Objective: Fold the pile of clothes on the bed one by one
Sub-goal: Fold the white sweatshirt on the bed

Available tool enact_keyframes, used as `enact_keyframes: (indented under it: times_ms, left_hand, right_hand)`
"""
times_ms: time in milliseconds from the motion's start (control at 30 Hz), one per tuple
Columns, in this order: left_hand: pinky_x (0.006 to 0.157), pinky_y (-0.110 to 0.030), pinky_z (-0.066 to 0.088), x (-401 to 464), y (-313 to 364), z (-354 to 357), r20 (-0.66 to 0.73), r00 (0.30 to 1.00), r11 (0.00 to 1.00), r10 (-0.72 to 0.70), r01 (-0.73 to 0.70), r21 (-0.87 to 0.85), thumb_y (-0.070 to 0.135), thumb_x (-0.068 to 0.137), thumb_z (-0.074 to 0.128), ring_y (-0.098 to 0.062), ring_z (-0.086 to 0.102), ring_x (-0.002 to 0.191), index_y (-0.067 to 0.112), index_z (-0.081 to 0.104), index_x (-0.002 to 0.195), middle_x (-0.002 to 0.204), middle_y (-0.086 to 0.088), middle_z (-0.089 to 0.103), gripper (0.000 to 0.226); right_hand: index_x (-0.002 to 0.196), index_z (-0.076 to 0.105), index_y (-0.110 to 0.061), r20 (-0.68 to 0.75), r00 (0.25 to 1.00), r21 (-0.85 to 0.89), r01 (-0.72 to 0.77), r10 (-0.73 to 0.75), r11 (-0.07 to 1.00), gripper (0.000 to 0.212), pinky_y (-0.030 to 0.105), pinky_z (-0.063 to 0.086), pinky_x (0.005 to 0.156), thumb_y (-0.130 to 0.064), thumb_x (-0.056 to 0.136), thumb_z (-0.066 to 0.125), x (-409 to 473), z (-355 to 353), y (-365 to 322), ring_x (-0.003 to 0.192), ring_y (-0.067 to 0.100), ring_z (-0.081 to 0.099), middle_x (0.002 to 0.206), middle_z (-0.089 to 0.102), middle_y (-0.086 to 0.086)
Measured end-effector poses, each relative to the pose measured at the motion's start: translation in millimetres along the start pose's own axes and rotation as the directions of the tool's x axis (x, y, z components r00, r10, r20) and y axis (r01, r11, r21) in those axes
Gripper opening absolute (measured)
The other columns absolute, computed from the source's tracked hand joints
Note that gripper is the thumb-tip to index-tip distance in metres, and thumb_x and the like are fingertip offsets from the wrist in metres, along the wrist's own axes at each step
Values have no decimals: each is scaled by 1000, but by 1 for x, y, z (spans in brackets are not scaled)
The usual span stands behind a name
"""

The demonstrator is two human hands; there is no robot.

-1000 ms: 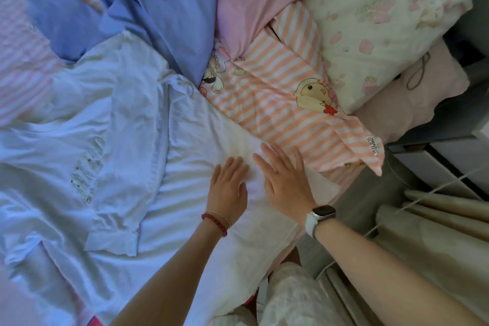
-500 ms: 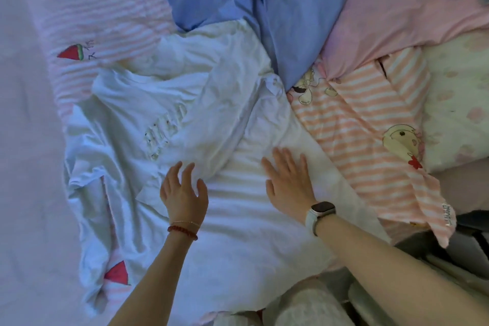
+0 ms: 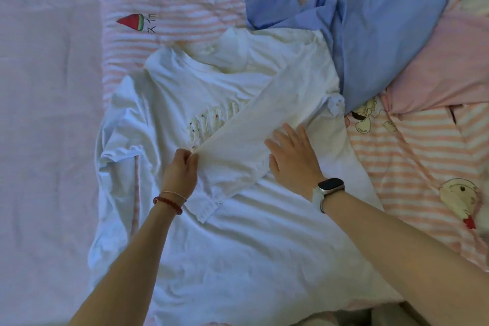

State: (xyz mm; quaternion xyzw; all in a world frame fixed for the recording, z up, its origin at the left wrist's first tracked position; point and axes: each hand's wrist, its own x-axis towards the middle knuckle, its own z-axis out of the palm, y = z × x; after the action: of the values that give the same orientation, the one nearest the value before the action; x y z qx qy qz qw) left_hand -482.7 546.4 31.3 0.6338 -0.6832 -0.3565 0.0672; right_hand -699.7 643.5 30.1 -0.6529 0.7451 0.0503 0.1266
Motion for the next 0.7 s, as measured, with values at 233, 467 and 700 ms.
enact_keyframes:
  times_ms: [233,467,700]
  left_hand:
    - [65,-28,29,-21,-34,-24,-95,985,987,-143,134,-88,17,96,46,-28,52,83,-2,53,103,88,-14,58,22]
    - [71,-34,41,-27,-54,-25,127,964,969,-232,219,112,47,89,53,-29,56,81,17,47,107,86,-4,58,36]
    - [52,-14,37,-42,-60,-30,246,943,924,-224,286,-255,38,69,69,-13,51,66,18,50,80,73,2,53,30]
  right_hand:
    - [105,60,-11,10,988,58,-154,154,986,44,49,36,96,-29,85,27,-3,-1,25,117,36,49,107,59,12]
    - [132,49,-11,-30,961,122,-270,275,955,54,58,28,103,-29,87,23,8,-9,37,131,41,34,140,40,22]
    - [147,13,-31,354,872,60,-382,339,922,51,58,4,111,-34,98,25,32,0,37,143,31,4,157,3,9]
